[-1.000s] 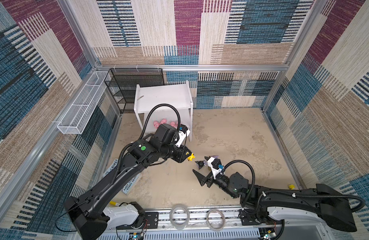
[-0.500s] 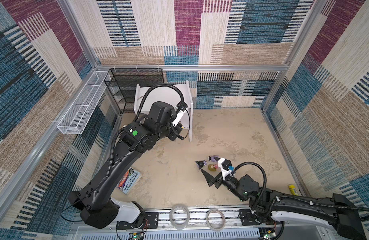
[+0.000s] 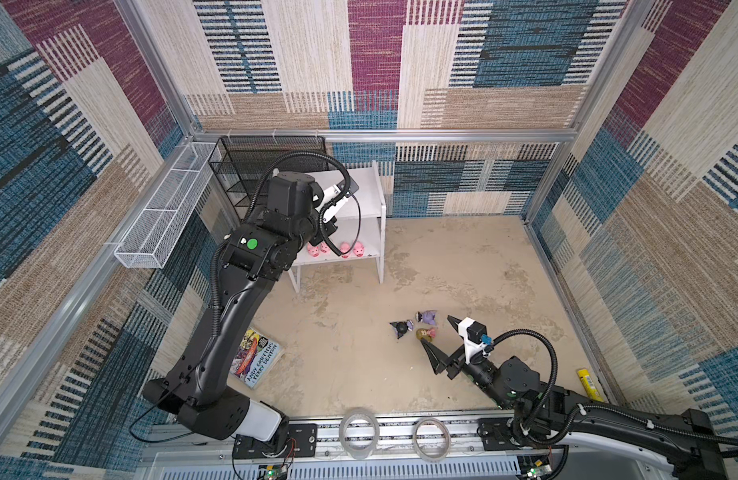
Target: Place and organize the plastic toys onto the shelf
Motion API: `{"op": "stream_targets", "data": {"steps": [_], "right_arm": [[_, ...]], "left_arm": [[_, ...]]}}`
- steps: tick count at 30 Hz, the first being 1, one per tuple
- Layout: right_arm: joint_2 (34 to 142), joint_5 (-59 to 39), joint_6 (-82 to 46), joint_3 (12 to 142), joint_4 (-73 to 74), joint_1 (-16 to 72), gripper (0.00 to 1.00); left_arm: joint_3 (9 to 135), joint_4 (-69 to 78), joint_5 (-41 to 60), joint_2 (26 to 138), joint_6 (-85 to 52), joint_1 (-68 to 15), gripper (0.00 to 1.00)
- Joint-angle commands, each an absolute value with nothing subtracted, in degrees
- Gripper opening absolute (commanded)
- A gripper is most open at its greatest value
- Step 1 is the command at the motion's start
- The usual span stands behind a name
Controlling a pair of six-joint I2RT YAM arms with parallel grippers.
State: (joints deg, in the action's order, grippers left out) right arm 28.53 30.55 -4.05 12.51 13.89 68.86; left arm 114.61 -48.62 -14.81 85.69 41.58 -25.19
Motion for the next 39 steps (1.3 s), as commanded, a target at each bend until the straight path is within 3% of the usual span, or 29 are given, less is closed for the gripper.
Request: {"op": "stream_targets", "data": {"steps": [1,12,23,28,33,39], "right_arm": [[29.0,31.3,-5.5,12.7,13.3,68.8,0.94],[35.4,30.9,-5.8,14.8,15.5,68.9,0.94],[39.5,30.2,-6.8,18.7,13.7,68.8,0.99],[47.8,29.4,0.3,28.9,15.2,68.9,1.00],[56.9,27.7,7.7,40.4,15.6,68.8,1.00],[63.9,26.0,10.1,52.2,12.5,68.9,1.00]], "left_arm": [[117.3,-49.5,-10.1,87.3,44.6,-21.4,0.00],[129.0,-59.2,7.1,95.6,43.4,-7.7,0.00],[137.4,-64.3,7.7,104.0,45.7,-5.6,0.00],[137.3,-65.7,7.8,104.0,46.6,-5.3,0.00],[135.6,-65.7,7.4,103.1,47.6,-5.0,0.10],[135.8,-65.7,8.7,103.0,48.2,-4.4,0.14]]}}
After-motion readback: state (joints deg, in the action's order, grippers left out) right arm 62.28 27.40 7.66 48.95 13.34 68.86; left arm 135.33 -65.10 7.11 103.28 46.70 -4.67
